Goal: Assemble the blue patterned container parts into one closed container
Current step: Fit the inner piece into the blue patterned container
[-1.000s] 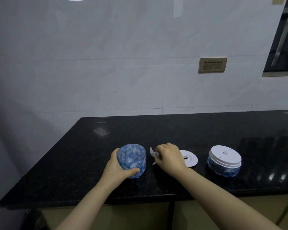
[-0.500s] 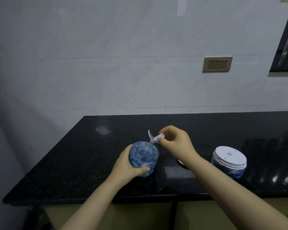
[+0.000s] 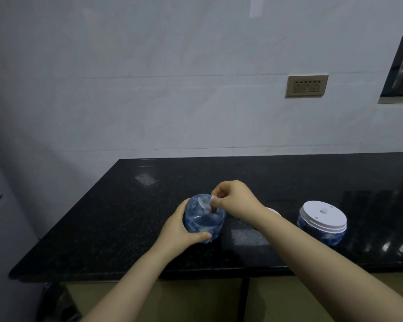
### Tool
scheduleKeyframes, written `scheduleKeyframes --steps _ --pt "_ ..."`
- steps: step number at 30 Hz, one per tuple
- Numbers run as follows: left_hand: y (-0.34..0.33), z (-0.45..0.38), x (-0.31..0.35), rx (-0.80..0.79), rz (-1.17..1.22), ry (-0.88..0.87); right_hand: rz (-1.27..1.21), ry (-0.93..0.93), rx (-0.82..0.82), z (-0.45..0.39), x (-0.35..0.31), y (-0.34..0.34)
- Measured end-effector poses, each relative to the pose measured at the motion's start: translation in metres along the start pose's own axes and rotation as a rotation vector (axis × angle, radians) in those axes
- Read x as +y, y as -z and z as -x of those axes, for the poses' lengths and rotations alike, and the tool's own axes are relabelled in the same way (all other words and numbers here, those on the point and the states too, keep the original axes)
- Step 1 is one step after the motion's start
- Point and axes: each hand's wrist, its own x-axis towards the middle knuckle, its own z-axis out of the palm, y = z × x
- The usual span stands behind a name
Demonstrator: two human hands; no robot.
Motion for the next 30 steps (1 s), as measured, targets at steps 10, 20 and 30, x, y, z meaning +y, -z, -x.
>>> scheduleKeyframes --steps 10,20,30 --pt "-0.001 0.000 -0.004 -0.009 0.016 -0.006 0.377 0.077 -0.148 -0.004 -0.017 -0.012" --pt "-0.002 0.000 -0.008 0.002 0.031 0.015 0.559 0.194 -0.185 -0.007 -0.011 -0.020" --pt "-0.003 0.002 -0.007 0.010 0.021 -0.005 0.666 0.314 -0.205 -0.004 -0.003 -0.017"
